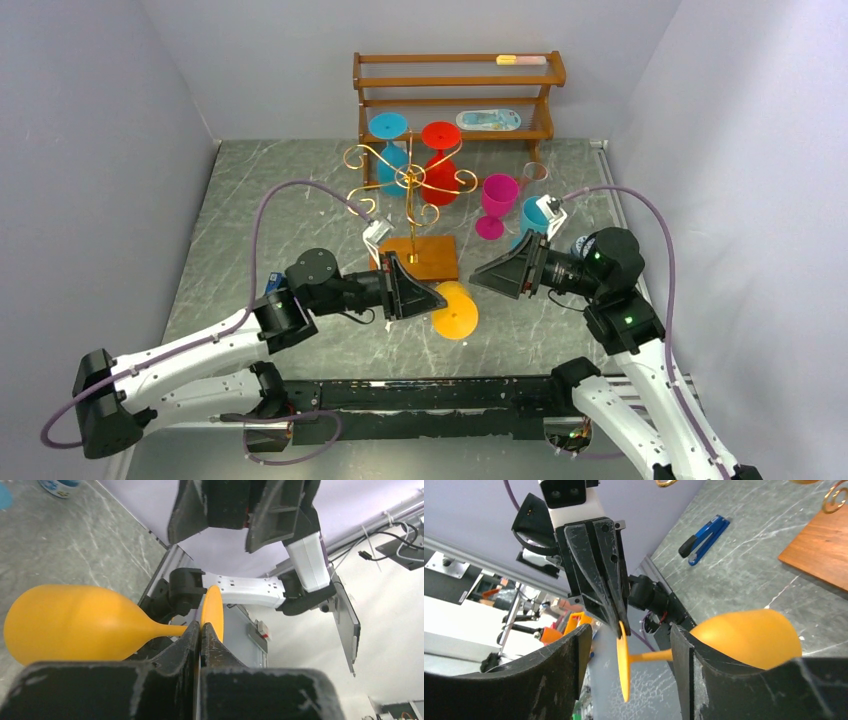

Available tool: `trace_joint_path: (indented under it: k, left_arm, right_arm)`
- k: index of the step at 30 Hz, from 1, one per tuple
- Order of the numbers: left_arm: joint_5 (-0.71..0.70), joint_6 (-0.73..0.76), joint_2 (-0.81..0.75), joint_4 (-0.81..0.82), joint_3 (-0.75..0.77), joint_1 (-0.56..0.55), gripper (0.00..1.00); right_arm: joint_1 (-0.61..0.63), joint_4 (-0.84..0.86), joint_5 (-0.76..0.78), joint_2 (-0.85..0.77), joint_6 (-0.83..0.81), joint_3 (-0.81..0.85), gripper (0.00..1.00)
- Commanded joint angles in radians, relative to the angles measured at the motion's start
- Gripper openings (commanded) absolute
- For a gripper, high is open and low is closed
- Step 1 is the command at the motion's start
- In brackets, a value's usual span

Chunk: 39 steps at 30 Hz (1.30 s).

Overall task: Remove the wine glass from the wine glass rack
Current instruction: Place the wine glass at the center of the board.

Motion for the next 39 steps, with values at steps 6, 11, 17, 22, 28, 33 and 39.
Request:
trace_joint_path:
  k: [6, 11, 17, 22, 28, 33, 39]
  left_arm:
    - [-0.160, 0.026, -0.016, 0.064, 0.045, -0.056, 0.05]
    - [-0.211, 0.041, -0.027, -0.012, 0.066, -0.055, 0.05]
    - [-0.302, 0.031, -0.084, -0.088, 0.048, -0.055, 0.05]
    - [-0.321, 0.053, -0.105, -0.171, 0.074, -0.055, 0.05]
    - [-0.314, 0.065, -0.106, -0.192, 0.080, -0.055, 0.05]
    - [-0.293, 0.068, -0.079, -0.176, 0.089, -0.055, 0.05]
    - [-0.289, 0.051, -0.059, -0.183, 0.100, -0.055, 0.09]
  right_arm:
    - [0.065, -0.101, -0.099, 0.055, -0.114, 0.059, 0.59]
    - [0.177, -0.089, -0.022, 0.078, -0.117, 0.050, 0.50]
    - [0.296, 0.044, 0.061, 0.109, -0.058, -0.007, 0.28]
    - [0.297, 0.024, 0.159, 0.106, -0.077, -0.015, 0.26]
    - [0.297, 0.115, 0.160, 0.083, -0.011, -0.062, 0.21]
    - [0.297, 0.140, 0.184, 0.068, 0.028, -0.085, 0.09]
    - [0.297, 0.104, 0.293, 0.023, 0.028, -0.084, 0.00]
